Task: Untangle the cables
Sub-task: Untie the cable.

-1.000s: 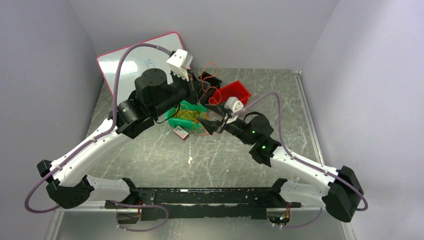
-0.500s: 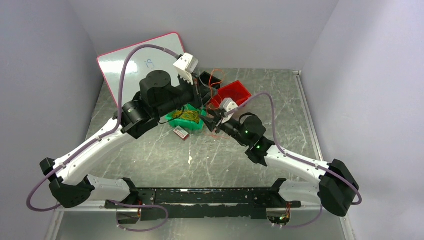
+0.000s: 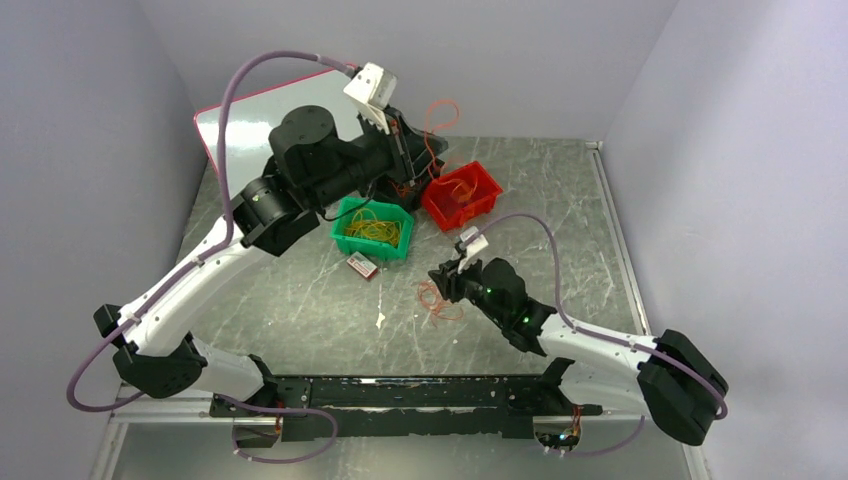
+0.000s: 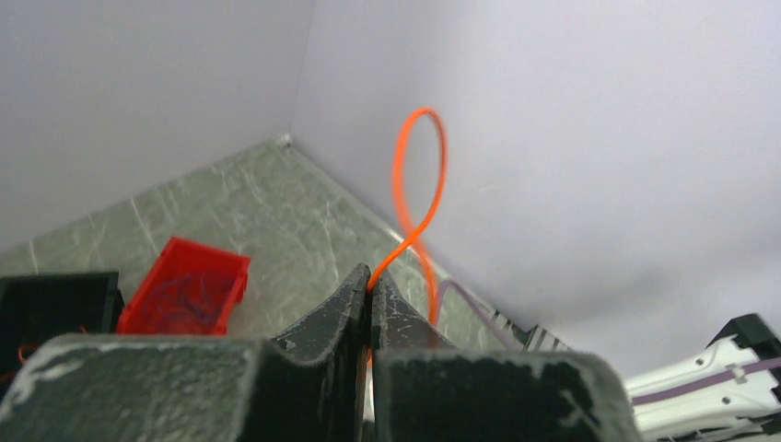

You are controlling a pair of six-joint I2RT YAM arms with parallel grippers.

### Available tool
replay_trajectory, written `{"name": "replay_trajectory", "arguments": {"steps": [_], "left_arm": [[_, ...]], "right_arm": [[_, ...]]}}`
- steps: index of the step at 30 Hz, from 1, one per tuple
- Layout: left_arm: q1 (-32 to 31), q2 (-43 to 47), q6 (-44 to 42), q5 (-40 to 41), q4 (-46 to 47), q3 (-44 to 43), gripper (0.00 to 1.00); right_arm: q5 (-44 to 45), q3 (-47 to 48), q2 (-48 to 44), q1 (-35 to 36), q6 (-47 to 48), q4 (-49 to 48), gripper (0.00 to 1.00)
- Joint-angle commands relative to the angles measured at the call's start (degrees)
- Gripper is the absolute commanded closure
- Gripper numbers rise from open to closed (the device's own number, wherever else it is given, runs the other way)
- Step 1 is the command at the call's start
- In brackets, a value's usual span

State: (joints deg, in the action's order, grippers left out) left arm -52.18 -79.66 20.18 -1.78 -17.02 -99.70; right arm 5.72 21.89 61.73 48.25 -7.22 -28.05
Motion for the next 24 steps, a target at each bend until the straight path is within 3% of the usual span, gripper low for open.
{"name": "replay_trajectory", "arguments": {"steps": [1,7,16,24], "left_arm": [[-0.29,-0.87,-2.63,-0.55,-1.02,-5.20,0.93],[-0.29,-0.03,-3.51,1.68,-1.34,-4.00,0.93],[-0.29,2.73,-4.95,7.45,-3.21,-1.29,0.93],[-0.29,6.23,-7.57,3.21,-2.47,3.04,0.93]], "right_arm": [[2.19,-3.50,-3.85,0.35,-6.70,0.56,0.63],[-5.21,-5.79,-13.99,0.36,-4.56,-0.03,0.48],[-13.72,-1.26,-29.65,0.41,3.94,8.47,0.46],[-13.07,8.26,-31.92,0.34,12.03,11.69,0.39]]}}
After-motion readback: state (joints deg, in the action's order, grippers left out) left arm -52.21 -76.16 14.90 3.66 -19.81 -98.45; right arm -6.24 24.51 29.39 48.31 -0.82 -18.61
